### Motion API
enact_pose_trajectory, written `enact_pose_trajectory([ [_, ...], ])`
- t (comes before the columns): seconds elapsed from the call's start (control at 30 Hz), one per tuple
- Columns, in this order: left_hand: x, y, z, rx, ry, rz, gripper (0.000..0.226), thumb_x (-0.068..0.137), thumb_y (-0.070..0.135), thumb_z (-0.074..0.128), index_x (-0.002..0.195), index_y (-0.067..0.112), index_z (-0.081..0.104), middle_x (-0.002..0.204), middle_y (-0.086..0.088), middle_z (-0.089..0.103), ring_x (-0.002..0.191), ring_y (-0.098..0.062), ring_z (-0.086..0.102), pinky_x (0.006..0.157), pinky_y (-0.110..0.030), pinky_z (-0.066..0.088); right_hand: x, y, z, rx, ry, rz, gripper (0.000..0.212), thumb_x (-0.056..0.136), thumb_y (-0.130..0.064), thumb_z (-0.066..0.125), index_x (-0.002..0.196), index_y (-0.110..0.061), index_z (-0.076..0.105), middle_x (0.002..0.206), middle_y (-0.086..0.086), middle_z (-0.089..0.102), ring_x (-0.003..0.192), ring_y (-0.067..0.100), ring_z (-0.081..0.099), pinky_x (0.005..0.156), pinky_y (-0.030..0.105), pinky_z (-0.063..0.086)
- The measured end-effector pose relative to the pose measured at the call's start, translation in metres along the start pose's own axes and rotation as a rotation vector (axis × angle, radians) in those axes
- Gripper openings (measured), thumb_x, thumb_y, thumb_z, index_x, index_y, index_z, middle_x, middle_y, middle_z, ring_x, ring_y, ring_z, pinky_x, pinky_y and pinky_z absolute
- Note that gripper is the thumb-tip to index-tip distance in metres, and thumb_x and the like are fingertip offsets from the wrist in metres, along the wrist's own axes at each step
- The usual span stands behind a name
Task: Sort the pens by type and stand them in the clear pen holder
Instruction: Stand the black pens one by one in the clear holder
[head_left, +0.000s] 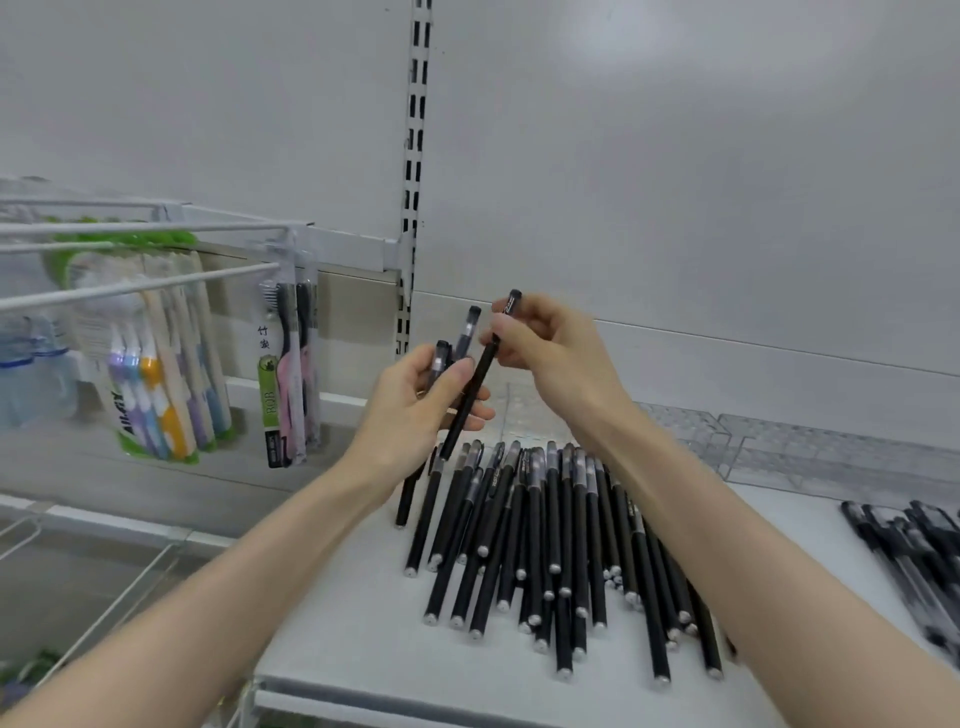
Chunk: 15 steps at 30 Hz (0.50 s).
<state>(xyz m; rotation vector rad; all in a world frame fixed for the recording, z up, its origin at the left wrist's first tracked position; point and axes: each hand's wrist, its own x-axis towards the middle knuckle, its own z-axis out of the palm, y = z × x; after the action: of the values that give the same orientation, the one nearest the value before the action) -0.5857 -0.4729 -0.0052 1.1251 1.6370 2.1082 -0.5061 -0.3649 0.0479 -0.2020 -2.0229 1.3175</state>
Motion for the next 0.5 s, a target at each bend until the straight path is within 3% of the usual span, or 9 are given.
enact_pose_trajectory([
  [0.1, 0.014, -0.006, -0.011, 0.091, 0.087, 0.025, 0.019, 0.098, 0.024, 0.046, 0.099, 0.005, 0.051, 0.073, -0.002, 0.060, 0.062, -0.018, 0.063, 0.055, -0.030, 0.056, 0.022, -0.006, 0.000, 0.046, 0.077, -0.079, 0.014, 0.097, -0.004, 0.047, 0.099, -0.016, 0.054, 0.085, 0.004, 0.062, 0.076, 0.013, 0.063, 0.076, 0.030, 0.058],
  [0.2, 0.025, -0.013, -0.025, 0.152, 0.129, 0.045, 0.019, 0.099, 0.029, 0.043, 0.092, 0.012, 0.047, 0.061, 0.001, 0.053, 0.043, -0.009, 0.044, 0.040, -0.023, 0.037, 0.042, -0.001, 0.005, 0.025, 0.157, -0.156, 0.022, 0.098, -0.001, 0.041, 0.114, -0.016, 0.042, 0.090, 0.006, 0.065, 0.079, 0.016, 0.064, 0.071, 0.028, 0.057],
  [0.3, 0.035, -0.017, -0.034, 0.167, 0.127, 0.045, 0.022, 0.099, 0.030, 0.044, 0.084, 0.014, 0.044, 0.059, 0.002, 0.041, 0.044, -0.006, 0.033, 0.043, -0.020, 0.028, 0.057, 0.010, 0.015, -0.021, 0.177, -0.214, 0.023, 0.097, -0.001, 0.041, 0.113, -0.018, 0.039, 0.094, 0.005, 0.064, 0.085, 0.018, 0.065, 0.075, 0.031, 0.057],
  [0.5, 0.047, -0.035, -0.046, 0.203, 0.114, 0.046, 0.010, 0.091, 0.021, 0.060, 0.081, 0.021, 0.057, 0.048, 0.013, 0.042, 0.045, -0.005, 0.036, 0.050, -0.025, 0.031, 0.068, 0.030, 0.029, -0.205, 0.191, -0.324, 0.026, 0.095, -0.003, 0.048, 0.116, -0.019, 0.046, 0.095, -0.010, 0.051, 0.092, 0.024, 0.060, 0.074, 0.030, 0.058],
])
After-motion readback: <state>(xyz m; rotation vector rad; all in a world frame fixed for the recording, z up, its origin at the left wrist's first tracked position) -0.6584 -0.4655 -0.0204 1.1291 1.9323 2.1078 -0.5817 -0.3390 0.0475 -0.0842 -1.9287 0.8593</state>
